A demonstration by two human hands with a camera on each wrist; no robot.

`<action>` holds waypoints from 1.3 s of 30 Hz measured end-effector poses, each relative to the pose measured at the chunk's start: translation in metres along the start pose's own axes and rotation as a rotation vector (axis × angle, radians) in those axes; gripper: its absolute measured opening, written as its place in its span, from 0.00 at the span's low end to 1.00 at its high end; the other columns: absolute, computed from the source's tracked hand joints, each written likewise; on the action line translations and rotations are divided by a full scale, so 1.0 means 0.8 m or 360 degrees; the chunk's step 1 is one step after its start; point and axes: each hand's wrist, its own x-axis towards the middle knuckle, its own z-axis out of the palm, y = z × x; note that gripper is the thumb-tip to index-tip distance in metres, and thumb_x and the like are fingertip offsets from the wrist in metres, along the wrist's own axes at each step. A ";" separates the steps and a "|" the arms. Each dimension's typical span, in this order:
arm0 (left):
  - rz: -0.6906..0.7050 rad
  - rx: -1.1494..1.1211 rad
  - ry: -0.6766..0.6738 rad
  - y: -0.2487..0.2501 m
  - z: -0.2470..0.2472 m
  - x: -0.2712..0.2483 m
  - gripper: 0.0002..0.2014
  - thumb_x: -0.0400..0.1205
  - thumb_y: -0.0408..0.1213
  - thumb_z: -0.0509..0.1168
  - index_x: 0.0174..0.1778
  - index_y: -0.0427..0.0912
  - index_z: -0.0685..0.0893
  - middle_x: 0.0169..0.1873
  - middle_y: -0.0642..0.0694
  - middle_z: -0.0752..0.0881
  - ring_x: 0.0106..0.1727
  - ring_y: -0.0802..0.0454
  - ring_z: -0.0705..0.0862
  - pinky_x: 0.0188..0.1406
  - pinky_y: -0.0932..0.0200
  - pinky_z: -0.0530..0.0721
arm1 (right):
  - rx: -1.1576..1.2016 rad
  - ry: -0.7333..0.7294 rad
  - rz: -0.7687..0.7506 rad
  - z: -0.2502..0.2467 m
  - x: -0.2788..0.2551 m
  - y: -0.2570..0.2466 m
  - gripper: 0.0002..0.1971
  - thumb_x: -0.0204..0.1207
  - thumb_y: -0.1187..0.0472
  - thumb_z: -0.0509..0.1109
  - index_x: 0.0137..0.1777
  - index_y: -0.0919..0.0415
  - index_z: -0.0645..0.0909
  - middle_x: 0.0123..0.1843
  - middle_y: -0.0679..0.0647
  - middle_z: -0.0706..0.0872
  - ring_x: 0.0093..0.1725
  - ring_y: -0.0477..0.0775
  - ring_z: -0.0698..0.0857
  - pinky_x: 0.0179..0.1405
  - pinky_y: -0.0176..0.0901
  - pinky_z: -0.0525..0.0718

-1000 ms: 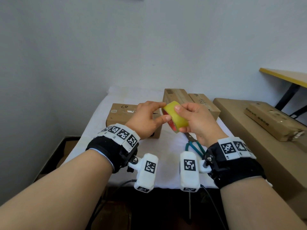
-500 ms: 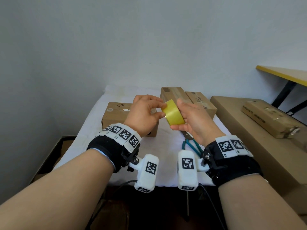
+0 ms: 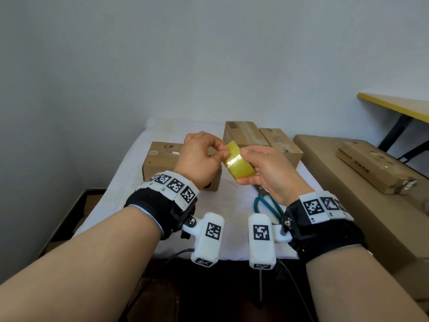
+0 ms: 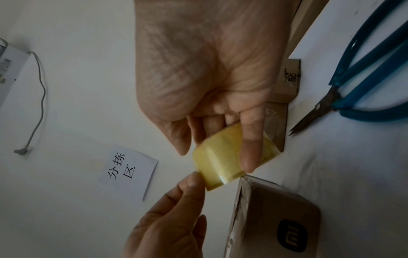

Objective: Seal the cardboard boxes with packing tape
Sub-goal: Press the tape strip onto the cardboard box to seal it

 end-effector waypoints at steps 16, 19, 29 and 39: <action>0.0289 0.0512 -0.0066 0.014 0.000 -0.010 0.06 0.80 0.30 0.65 0.48 0.44 0.83 0.53 0.48 0.82 0.64 0.43 0.73 0.62 0.48 0.71 | -0.0412 0.0066 -0.0220 0.011 0.003 0.004 0.27 0.76 0.71 0.76 0.63 0.42 0.72 0.46 0.59 0.93 0.43 0.54 0.90 0.32 0.38 0.85; 0.0426 0.0602 -0.0136 0.023 0.004 -0.014 0.06 0.80 0.30 0.66 0.48 0.44 0.83 0.53 0.48 0.81 0.63 0.44 0.72 0.57 0.52 0.66 | -0.0449 0.0158 -0.0216 0.008 0.002 0.004 0.21 0.77 0.70 0.75 0.58 0.42 0.76 0.47 0.64 0.92 0.39 0.54 0.88 0.29 0.40 0.84; 0.0196 0.0340 -0.0119 0.027 -0.011 -0.009 0.31 0.78 0.47 0.73 0.76 0.50 0.71 0.72 0.46 0.71 0.73 0.44 0.70 0.73 0.44 0.69 | -0.0409 0.0188 -0.0109 -0.010 -0.001 0.007 0.02 0.83 0.64 0.72 0.51 0.58 0.85 0.53 0.51 0.85 0.52 0.54 0.86 0.32 0.43 0.90; -0.0253 -0.0042 -0.0425 0.014 0.009 -0.013 0.17 0.74 0.50 0.79 0.52 0.58 0.79 0.58 0.47 0.81 0.58 0.49 0.77 0.52 0.52 0.80 | -0.0390 0.0127 -0.0164 0.001 -0.006 -0.008 0.05 0.85 0.61 0.71 0.50 0.58 0.88 0.47 0.50 0.88 0.43 0.50 0.89 0.31 0.44 0.90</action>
